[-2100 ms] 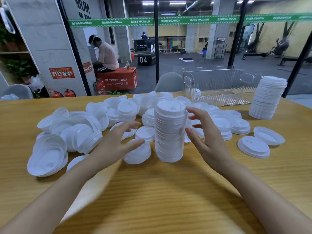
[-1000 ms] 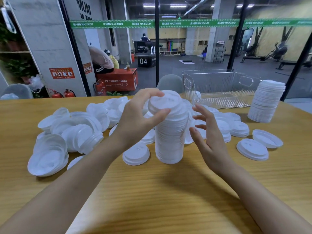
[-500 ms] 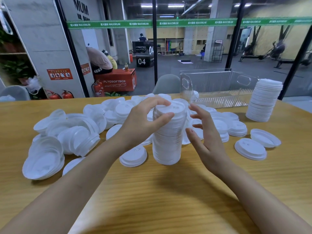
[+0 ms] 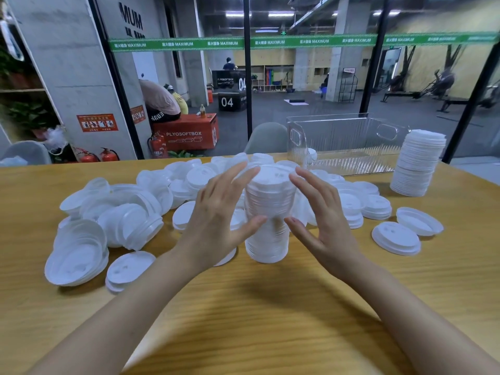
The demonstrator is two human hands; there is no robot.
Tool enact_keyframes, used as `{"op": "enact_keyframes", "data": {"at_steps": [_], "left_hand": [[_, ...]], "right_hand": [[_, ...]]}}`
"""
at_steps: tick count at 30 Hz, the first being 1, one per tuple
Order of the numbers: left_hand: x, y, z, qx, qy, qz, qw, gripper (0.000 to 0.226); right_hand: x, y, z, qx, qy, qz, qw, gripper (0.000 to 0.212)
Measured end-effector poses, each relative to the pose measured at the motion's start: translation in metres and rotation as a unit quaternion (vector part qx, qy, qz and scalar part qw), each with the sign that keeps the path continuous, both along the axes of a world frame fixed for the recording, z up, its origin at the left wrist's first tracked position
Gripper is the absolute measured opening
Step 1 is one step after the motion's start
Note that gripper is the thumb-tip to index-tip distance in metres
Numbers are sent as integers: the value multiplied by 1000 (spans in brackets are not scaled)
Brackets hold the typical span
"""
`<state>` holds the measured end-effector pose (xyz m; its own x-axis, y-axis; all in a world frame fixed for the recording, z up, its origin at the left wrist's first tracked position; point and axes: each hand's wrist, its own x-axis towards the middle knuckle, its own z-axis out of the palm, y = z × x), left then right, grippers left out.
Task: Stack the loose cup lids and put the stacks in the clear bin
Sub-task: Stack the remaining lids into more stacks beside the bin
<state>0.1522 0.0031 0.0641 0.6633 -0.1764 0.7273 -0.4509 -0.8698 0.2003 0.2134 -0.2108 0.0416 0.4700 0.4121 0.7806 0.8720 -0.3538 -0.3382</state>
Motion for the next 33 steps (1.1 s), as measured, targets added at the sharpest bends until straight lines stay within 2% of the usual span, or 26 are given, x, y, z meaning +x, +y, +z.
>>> {"op": "enact_keyframes", "data": {"at_steps": [3, 7, 10, 13, 18, 24, 28, 33], "left_hand": [[-13, -3, -16, 4, 45, 38, 998, 92], [-24, -6, -36, 33, 109, 68, 991, 119], [-29, -15, -40, 22, 129, 67, 989, 123], [-25, -18, -45, -10, 166, 57, 984, 123], [-14, -20, -49, -52, 185, 44, 980, 124], [-4, -21, -53, -73, 185, 30, 979, 127], [3, -28, -54, -95, 184, 0, 978, 131], [7, -62, -44, -124, 170, -53, 976, 126]], "right_hand": [[-7, -6, -5, -7, 11, -20, 1000, 73], [-19, -15, -22, -98, 63, -74, 991, 93], [-22, -13, -30, -175, 110, -106, 973, 112], [-21, -4, -31, -205, 150, -105, 962, 118], [-11, 12, -33, -184, 188, -84, 961, 124], [-6, 15, -37, -136, 209, -78, 965, 122], [-11, 3, -31, -125, 214, -78, 966, 124], [-20, -33, -21, -93, 212, -89, 969, 118]]}}
